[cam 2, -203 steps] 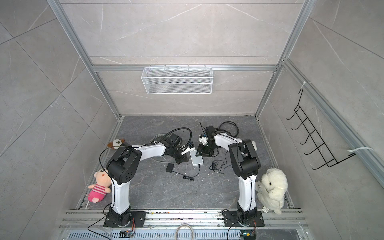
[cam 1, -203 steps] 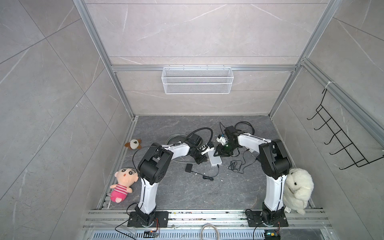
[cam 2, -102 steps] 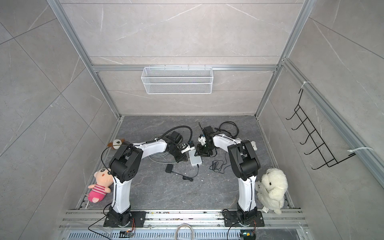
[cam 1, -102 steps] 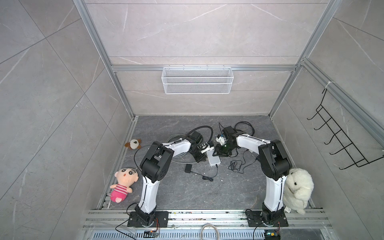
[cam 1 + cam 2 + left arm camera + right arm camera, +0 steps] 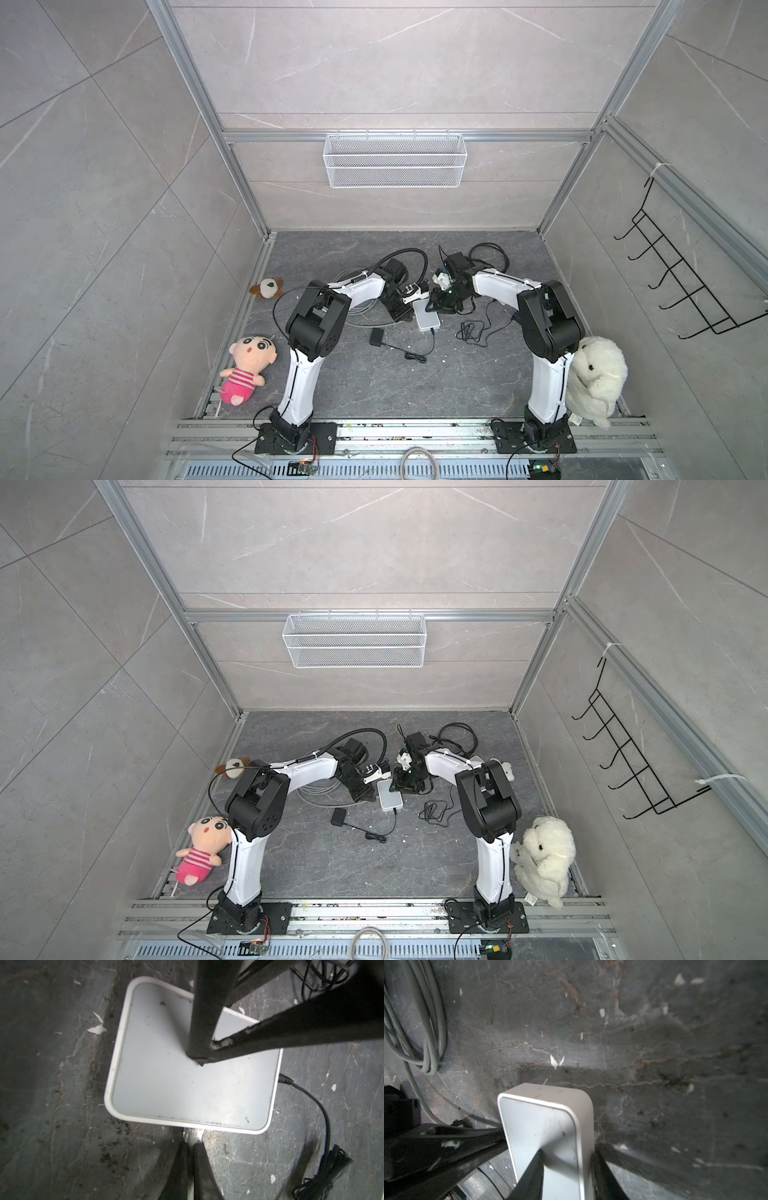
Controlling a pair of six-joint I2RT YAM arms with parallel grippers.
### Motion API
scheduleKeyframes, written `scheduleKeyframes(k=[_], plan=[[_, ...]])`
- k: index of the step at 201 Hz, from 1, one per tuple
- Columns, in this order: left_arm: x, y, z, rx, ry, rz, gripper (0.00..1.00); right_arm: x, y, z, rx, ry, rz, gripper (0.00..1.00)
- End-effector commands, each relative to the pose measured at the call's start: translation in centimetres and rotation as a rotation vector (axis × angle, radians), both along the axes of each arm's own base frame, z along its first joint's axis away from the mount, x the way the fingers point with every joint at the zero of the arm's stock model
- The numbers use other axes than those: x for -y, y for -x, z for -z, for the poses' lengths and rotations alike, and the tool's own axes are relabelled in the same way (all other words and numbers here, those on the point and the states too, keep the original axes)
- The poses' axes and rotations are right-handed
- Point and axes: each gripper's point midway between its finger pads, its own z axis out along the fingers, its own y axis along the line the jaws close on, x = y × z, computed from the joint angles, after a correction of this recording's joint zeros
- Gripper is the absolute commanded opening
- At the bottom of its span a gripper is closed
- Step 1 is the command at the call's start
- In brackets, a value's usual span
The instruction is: Insert the plug into the switch port
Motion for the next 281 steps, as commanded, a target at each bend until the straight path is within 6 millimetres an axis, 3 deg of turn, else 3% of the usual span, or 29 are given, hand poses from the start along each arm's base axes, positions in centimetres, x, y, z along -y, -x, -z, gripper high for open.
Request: scheduleKeyframes(k=[1,57,75,93,137,170,199,209,210,211,212,213,217,233,256,281], plan=[[10.1,-5.4,-8.1,0.334,0.436,0.122,0.0,-8.2,8.1,1.5,-0.223,-0.199,-0.182,0.37],[10.3,-7.1,-9.1,0.386,0.48,0.086,0.0,-8.3,8.1,1.2,-0.218,-0.207,-0.168,0.37],[9.5,-7.0,-9.2,0.381,0.455,0.08,0.0,-7.2,6.5,0.9,-0.2,-0.183,-0.124,0.4],[7.6,-6.2,-8.7,0.351,0.4,0.077,0.01,-5.2,3.7,0.3,-0.162,-0.154,-0.043,0.43],[1.7,-3.9,-8.6,0.293,0.265,0.043,0.26,-1.4,-1.5,-2.4,-0.064,-0.111,0.068,0.55],[-1.9,-3.0,-10.2,0.263,0.225,0.013,0.36,0.8,-3.1,-3.4,-0.02,-0.096,0.136,0.64],[-4.9,-5.6,-12.4,0.345,0.22,-0.166,0.37,2.0,-3.6,-4.7,0.053,-0.088,0.162,0.68],[-6.0,-6.9,-13.4,0.37,0.244,-0.273,0.55,2.7,-3.7,-5.1,0.093,-0.052,0.171,0.74],[-6.1,-7.0,-13.5,0.37,0.247,-0.285,0.59,2.7,-3.6,-5.2,0.098,-0.049,0.17,0.75],[-6.2,-7.1,-13.6,0.37,0.249,-0.296,0.71,2.9,-3.7,-5.2,0.104,-0.043,0.174,0.77],[-6.4,-7.2,-13.8,0.376,0.254,-0.307,0.85,3.0,-3.7,-5.2,0.109,-0.039,0.174,0.8],[-6.5,-7.3,-13.9,0.378,0.256,-0.318,0.92,3.1,-3.7,-5.3,0.113,-0.035,0.175,0.87],[-7.0,-7.8,-14.4,0.385,0.268,-0.362,0.99,3.5,-3.8,-5.6,0.14,-0.022,0.179,0.98],[-9.7,-9.3,-15.5,0.422,0.289,-0.558,1.0,5.6,-4.2,-6.7,0.26,0.065,0.209,0.99],[-14.9,-9.9,-16.4,0.497,0.273,-0.823,1.0,9.1,-4.6,-8.4,0.415,0.21,0.283,0.99],[-22.7,-9.4,-15.9,0.554,0.186,-1.079,1.0,13.9,-3.6,-10.4,0.589,0.382,0.396,0.99]])
